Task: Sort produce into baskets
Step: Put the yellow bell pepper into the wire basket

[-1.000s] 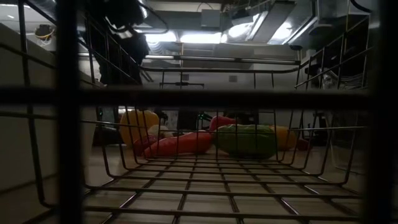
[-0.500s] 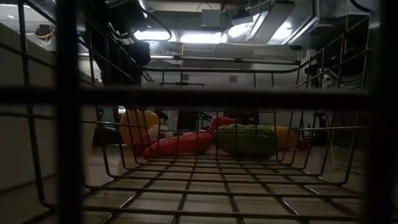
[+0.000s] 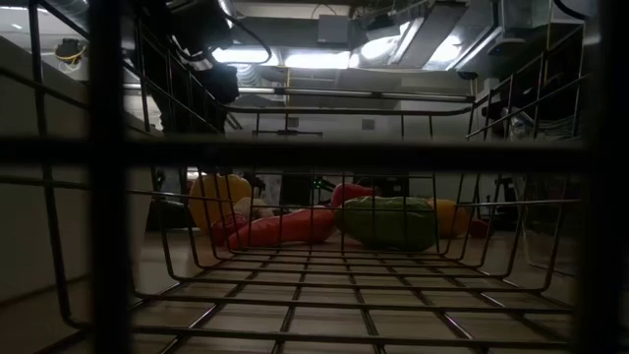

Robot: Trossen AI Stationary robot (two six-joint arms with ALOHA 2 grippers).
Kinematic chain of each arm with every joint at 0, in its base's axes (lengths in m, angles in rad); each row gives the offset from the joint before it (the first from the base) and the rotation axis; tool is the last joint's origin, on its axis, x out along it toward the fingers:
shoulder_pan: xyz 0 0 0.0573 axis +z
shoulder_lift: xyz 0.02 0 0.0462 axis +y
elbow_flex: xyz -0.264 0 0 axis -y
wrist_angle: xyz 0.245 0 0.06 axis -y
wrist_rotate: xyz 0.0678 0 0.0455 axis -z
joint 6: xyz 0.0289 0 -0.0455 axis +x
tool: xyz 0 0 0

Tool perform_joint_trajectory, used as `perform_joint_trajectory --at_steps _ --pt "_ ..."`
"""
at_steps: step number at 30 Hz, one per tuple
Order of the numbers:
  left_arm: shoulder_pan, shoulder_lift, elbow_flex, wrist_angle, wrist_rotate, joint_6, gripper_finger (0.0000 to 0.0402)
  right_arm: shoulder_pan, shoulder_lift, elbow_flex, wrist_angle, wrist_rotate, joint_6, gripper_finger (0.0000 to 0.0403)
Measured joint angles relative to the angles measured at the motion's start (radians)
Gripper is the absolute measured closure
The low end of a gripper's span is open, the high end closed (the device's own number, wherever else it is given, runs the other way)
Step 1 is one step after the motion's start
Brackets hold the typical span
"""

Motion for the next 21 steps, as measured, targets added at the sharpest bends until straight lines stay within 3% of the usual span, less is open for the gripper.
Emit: perform_joint_trajectory --at_steps 21 --pt "0.0 0.148 -0.014 0.082 -0.002 0.026 0.0023 0.0 0.0 0.0 0.0 -0.001 0.0 0.0276"
